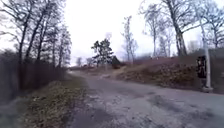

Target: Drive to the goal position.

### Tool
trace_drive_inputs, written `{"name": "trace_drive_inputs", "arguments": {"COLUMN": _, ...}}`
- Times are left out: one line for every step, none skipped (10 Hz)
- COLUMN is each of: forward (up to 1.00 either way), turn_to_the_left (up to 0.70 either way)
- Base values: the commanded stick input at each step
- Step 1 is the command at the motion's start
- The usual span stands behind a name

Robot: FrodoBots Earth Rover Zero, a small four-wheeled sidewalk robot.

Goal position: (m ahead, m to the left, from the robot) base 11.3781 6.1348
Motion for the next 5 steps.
{"name": "trace_drive_inputs", "arguments": {"forward": 0.5, "turn_to_the_left": 0.01}}
{"name": "trace_drive_inputs", "arguments": {"forward": 0.5, "turn_to_the_left": 0.01}}
{"name": "trace_drive_inputs", "arguments": {"forward": 0.5, "turn_to_the_left": 0.01}}
{"name": "trace_drive_inputs", "arguments": {"forward": 0.5, "turn_to_the_left": 0.01}}
{"name": "trace_drive_inputs", "arguments": {"forward": 0.5, "turn_to_the_left": 0.01}}
